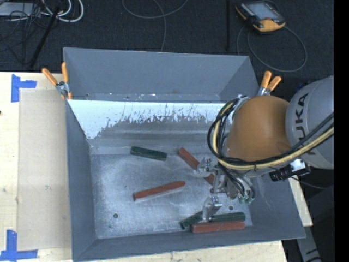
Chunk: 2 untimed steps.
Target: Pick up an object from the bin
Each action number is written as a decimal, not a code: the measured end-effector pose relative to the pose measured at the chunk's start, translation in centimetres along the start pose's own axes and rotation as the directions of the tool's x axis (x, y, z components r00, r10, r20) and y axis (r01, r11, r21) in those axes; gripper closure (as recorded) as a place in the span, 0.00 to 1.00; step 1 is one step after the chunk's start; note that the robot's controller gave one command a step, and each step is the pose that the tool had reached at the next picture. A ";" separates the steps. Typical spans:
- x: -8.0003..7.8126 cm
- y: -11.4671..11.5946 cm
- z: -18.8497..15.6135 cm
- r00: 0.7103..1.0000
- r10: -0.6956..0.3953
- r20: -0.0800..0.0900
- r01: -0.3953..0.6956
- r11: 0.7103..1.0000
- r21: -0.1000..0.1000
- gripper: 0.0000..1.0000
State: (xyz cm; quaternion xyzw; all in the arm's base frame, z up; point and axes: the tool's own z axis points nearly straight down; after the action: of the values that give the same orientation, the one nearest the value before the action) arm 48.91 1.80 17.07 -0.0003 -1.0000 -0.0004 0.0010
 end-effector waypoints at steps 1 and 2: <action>0.0 0.0 0.0 1.000 0.000 0.000 0.000 1.000 0.000 0.00; 1.3 -4.7 9.2 0.997 -0.082 0.007 0.082 0.997 -0.004 1.00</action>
Offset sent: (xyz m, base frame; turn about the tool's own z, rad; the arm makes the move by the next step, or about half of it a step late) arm -0.0172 -0.0503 -0.1007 -0.0808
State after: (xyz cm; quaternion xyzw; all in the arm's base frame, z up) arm 47.62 -2.90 7.85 0.0406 -0.9992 -0.0025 -0.0023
